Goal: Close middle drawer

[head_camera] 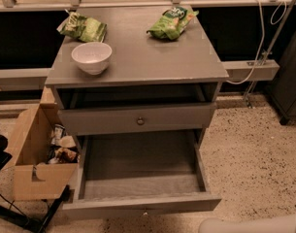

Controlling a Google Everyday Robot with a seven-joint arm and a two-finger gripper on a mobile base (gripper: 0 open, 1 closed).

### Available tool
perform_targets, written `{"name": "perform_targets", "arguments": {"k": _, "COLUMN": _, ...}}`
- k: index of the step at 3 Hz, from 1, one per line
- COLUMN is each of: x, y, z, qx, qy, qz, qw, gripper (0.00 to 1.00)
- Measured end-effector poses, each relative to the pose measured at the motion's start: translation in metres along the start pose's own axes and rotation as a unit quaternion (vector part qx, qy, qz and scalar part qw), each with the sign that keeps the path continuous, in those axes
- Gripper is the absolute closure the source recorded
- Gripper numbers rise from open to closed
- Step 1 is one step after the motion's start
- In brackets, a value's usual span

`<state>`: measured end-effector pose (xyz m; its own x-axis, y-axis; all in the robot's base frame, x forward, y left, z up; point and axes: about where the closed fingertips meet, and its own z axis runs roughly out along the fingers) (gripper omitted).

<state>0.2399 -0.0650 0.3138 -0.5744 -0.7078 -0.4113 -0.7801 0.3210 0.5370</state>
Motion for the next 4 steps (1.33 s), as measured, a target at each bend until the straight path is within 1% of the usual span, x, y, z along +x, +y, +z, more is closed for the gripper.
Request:
{"name": "perform_targets", "arguments": {"k": 1, "x": -0.020, "y": -0.025, "z": 0.075, "qx": 0.010, "qy": -0.012, "qz": -0.013, "qw": 0.9998, "gripper": 1.00}}
{"name": "perform_targets", "arguments": {"k": 2, "x": -0.020, "y": -0.026, "z": 0.076, "qx": 0.011, "qy": -0.013, "qz": -0.013, "qw": 0.9998, "gripper": 1.00}}
{"name": "perform_targets", "arguments": {"k": 3, "x": -0.031, "y": -0.049, "z": 0.067, "qx": 0.034, "qy": -0.026, "qz": -0.018, "qw": 0.9989, "gripper": 1.00}}
{"name": "perform_targets", "arguments": {"k": 4, "x": -0.036, "y": -0.075, "z": 0.039, "qx": 0.076, "qy": -0.035, "qz": -0.020, "qw": 0.9963, "gripper": 1.00}}
